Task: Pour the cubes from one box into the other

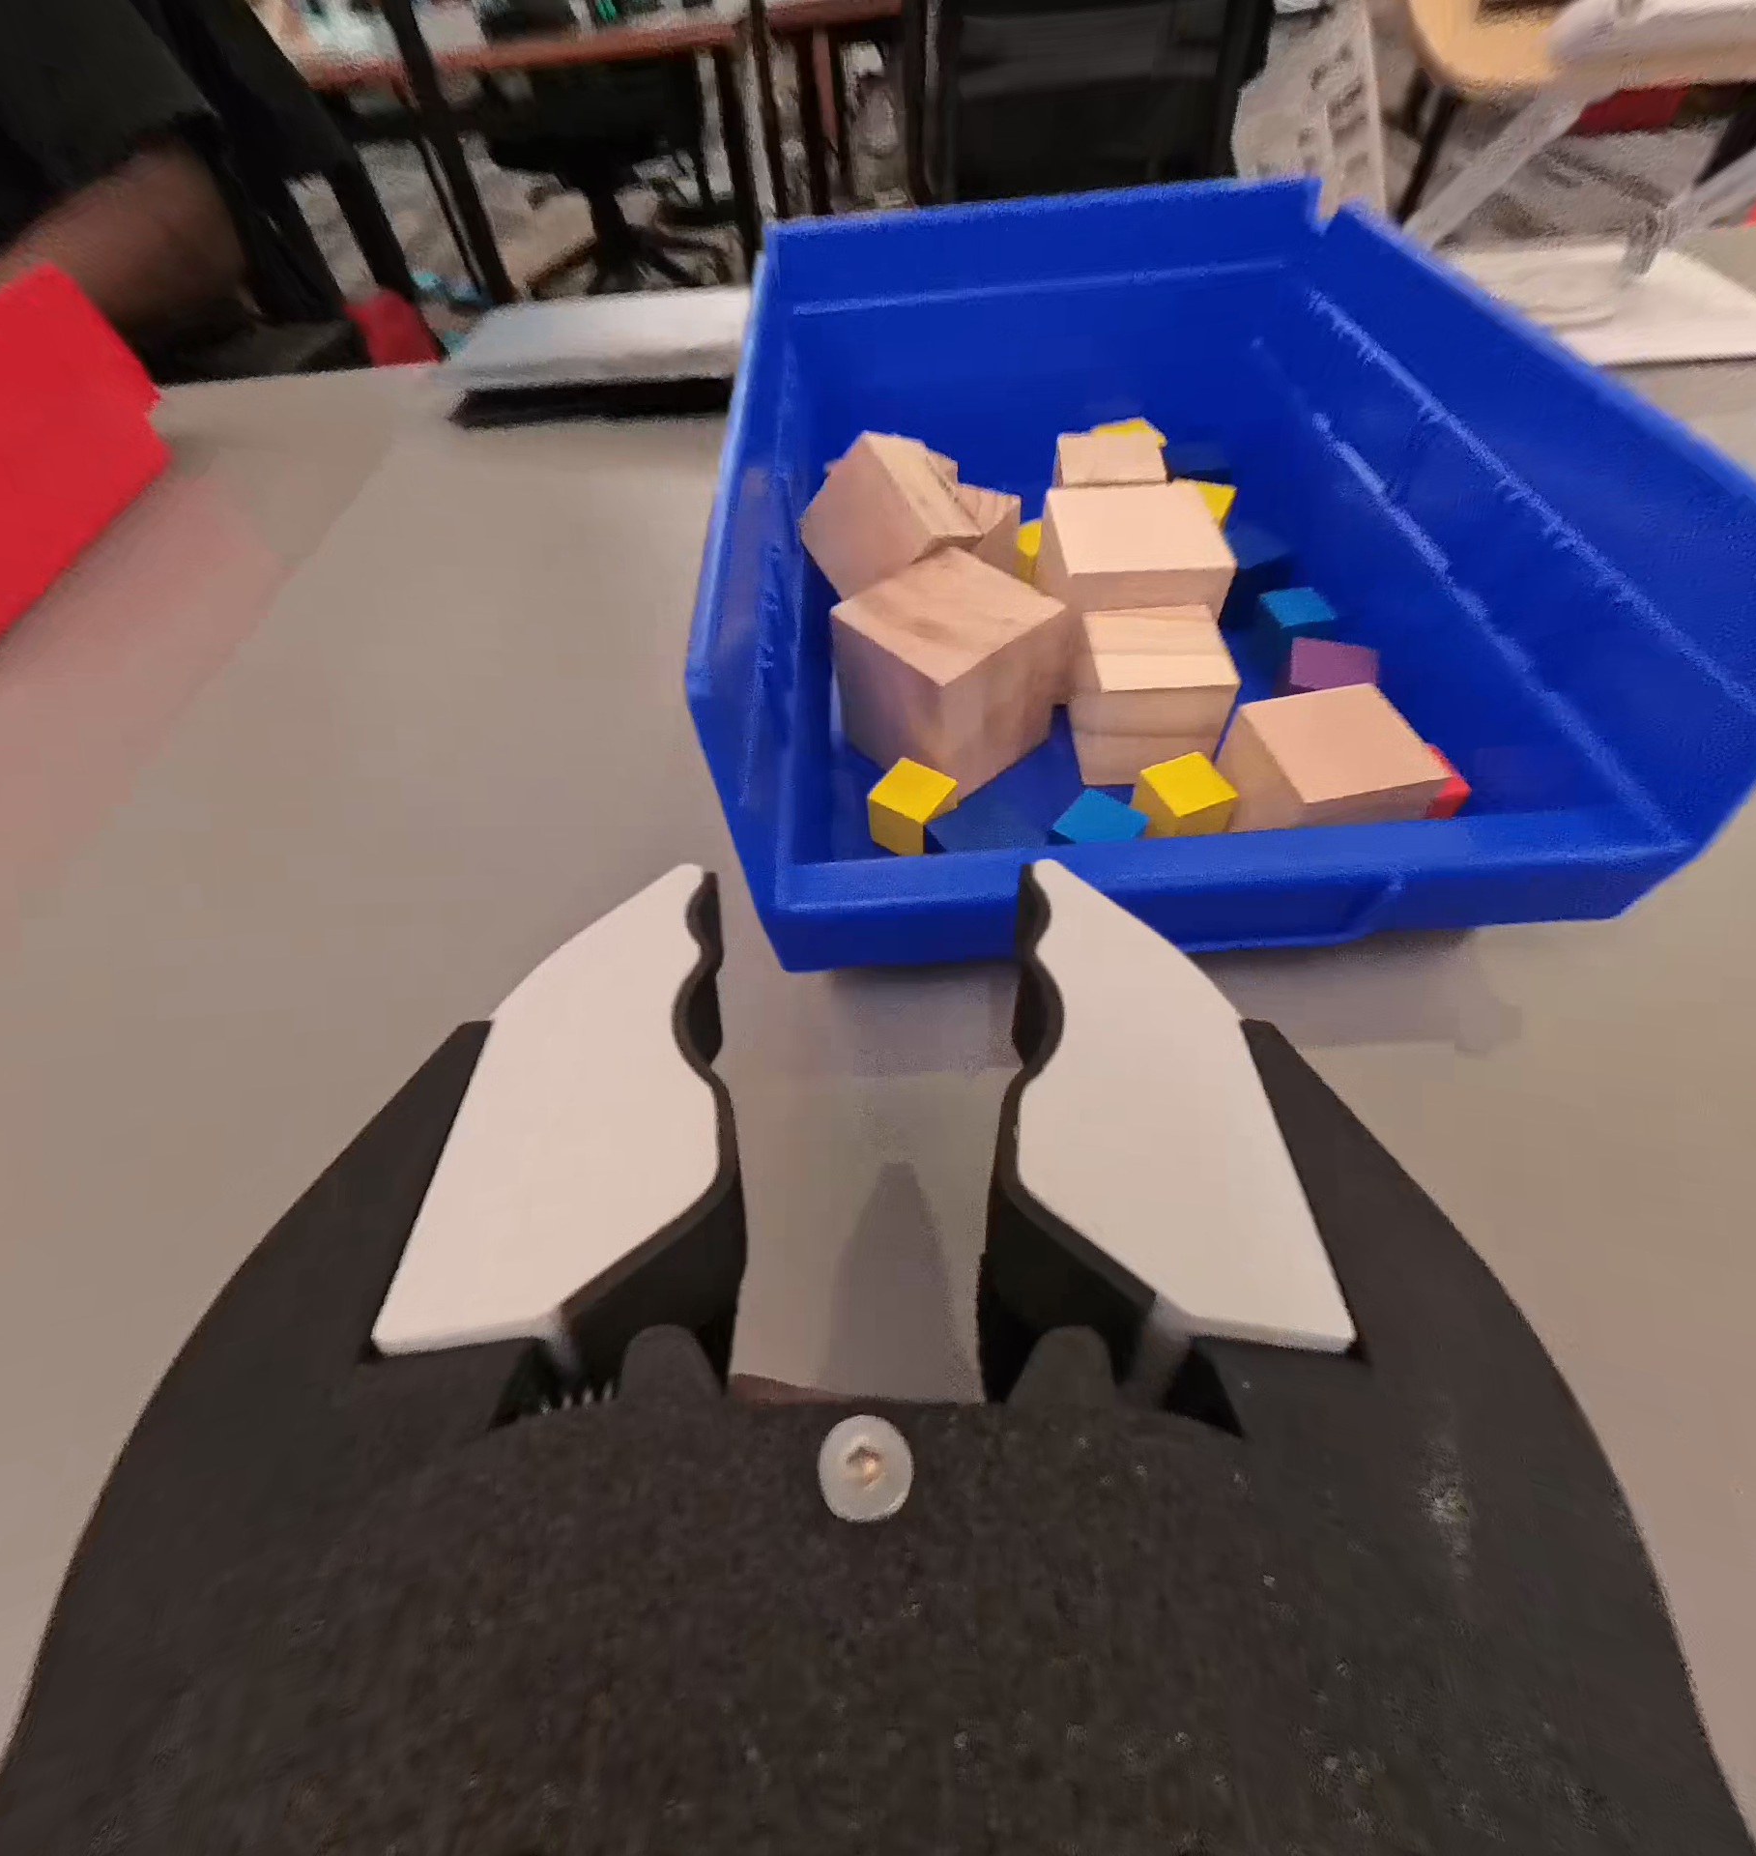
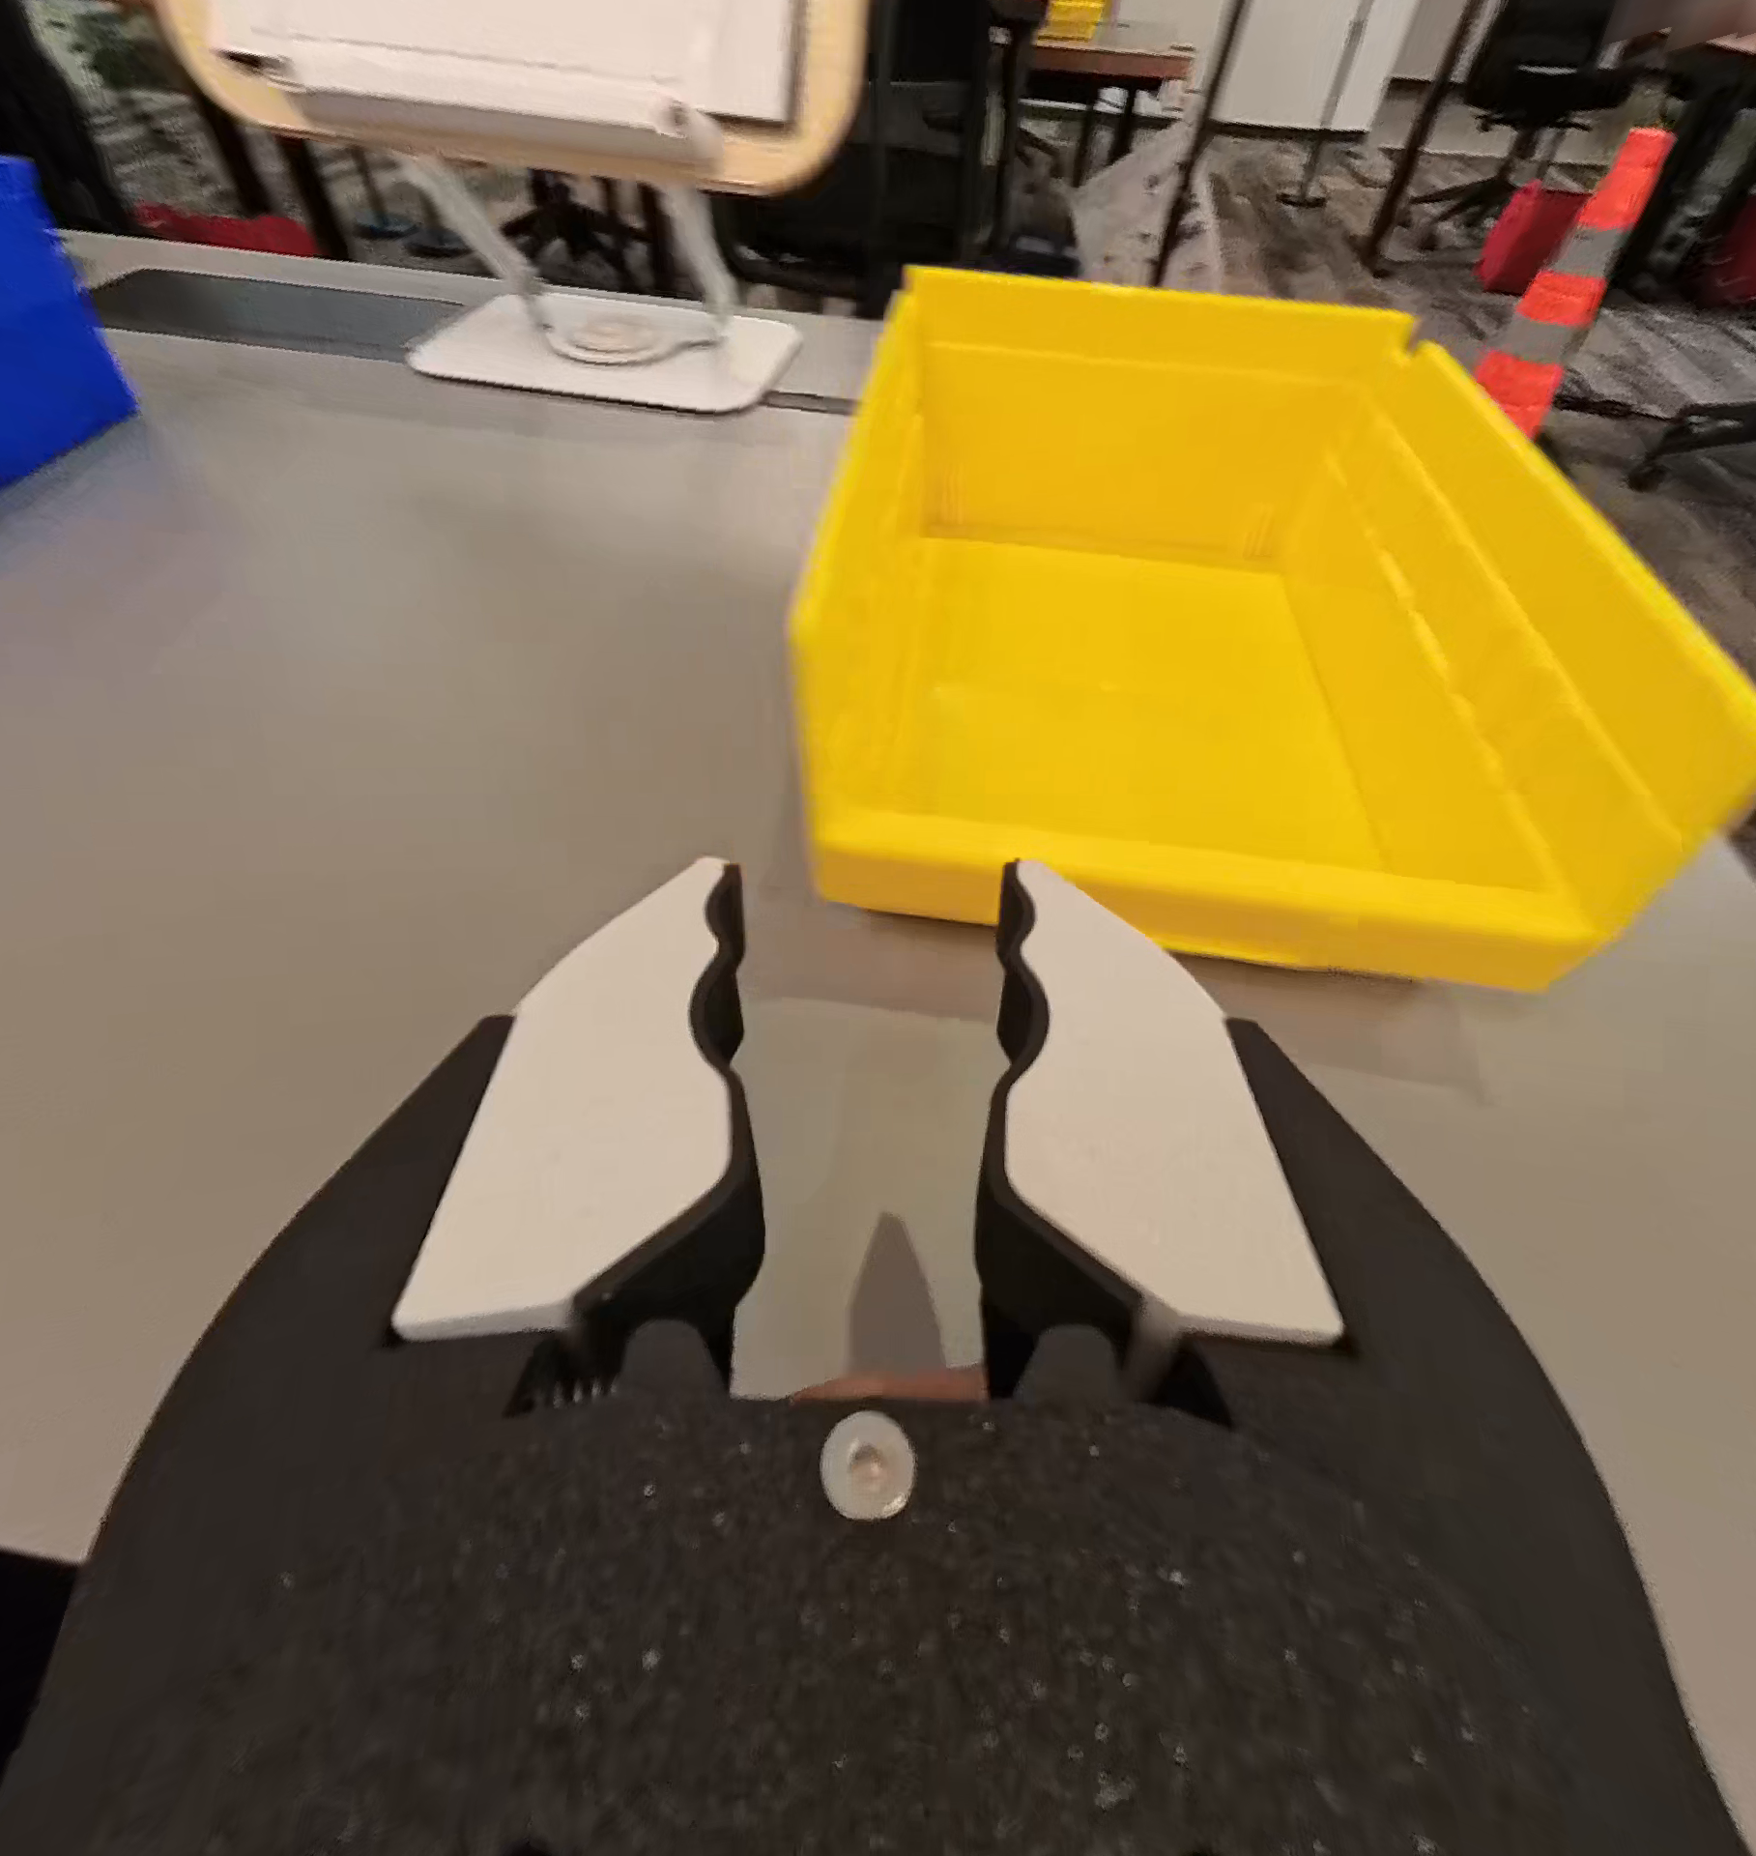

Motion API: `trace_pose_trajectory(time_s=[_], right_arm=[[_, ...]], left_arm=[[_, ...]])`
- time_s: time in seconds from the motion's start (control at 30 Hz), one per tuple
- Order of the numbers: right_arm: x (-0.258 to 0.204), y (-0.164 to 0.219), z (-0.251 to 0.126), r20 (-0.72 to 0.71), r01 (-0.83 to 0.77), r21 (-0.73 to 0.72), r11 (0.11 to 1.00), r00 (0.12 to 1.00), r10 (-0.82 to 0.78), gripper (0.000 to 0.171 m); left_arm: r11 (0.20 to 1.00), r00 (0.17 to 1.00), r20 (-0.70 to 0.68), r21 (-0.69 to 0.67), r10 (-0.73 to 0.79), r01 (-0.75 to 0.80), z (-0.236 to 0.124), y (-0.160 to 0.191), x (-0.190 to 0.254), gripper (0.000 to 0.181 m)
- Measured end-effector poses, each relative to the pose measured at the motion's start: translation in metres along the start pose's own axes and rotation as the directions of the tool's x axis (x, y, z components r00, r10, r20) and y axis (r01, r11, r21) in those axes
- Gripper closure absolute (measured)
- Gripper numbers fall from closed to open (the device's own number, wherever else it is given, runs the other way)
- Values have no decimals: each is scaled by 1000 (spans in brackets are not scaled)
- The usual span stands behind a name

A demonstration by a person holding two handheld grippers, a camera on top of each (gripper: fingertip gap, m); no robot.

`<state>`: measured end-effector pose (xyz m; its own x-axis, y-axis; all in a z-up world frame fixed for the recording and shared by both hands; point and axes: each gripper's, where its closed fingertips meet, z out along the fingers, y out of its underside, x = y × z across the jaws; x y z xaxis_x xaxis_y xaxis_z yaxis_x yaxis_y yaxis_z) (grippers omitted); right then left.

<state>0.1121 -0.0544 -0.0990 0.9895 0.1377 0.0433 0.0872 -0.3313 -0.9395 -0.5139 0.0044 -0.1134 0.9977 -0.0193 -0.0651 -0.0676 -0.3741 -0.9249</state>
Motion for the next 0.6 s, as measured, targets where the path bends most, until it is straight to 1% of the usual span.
trace_pose_trajectory(time_s=[0.03, 0.07, 0.17, 0.2, 0.23, 0.27, 0.3, 0.33, 0.4, 0.43, 0.47, 0.5, 0.57, 0.6], right_arm=[[-19, -5, 3, 35, 18, 0, 1000, 999, -18, 121], [-41, -8, 6, 77, 32, -3, 999, 997, -31, 119], [-119, -16, 18, 245, 52, -13, 999, 968, -48, 117], [-144, -17, 25, 296, 59, -29, 998, 954, -48, 117], [-169, -20, 32, 348, 55, -57, 997, 937, -32, 116], [-195, -24, 41, 402, 45, -89, 995, 915, -5, 115], [-221, -33, 51, 457, 41, -119, 992, 889, 18, 112], [-245, -44, 64, 499, 39, -143, 989, 866, 38, 111], [-291, -76, 97, 550, 40, -175, 984, 833, 64, 112], [-316, -90, 115, 584, 45, -210, 977, 807, 89, 112], [-341, -102, 131, 613, 65, -275, 959, 780, 123, 112], [-364, -110, 148, 630, 106, -341, 934, 764, 143, 114], [-395, -119, 183, 620, 183, -454, 872, 768, 162, 121], [-407, -119, 199, 603, 202, -525, 827, 774, 193, 119]], left_arm=[[999, 1000, -4, -29, -13, 13, 10, 3, -7, 121], [999, 1000, -3, -40, -29, 29, 19, 4, -15, 121], [996, 995, -61, -51, -81, 78, 43, 4, -28, 121], [994, 991, -86, -50, -98, 94, 48, 2, -29, 125], [993, 987, -115, -45, -114, 110, 51, -1, -29, 132], [991, 980, -146, -38, -133, 129, 53, -5, -26, 144], [989, 973, -177, -37, -146, 142, 54, -8, -22, 162], [989, 971, -190, -41, -148, 143, 56, -9, -19, 174], [991, 980, -149, -50, -128, 122, 61, -10, -19, 175], [992, 984, -131, -61, -119, 112, 63, -11, -19, 176], [992, 988, -109, -72, -111, 103, 64, -11, -18, 177], [993, 992, -84, -80, -99, 92, 65, -11, -18, 178], [992, 993, -66, -82, -100, 95, 65, -11, -14, 179], [992, 992, -64, -79, -107, 102, 65, -11, -13, 179]])
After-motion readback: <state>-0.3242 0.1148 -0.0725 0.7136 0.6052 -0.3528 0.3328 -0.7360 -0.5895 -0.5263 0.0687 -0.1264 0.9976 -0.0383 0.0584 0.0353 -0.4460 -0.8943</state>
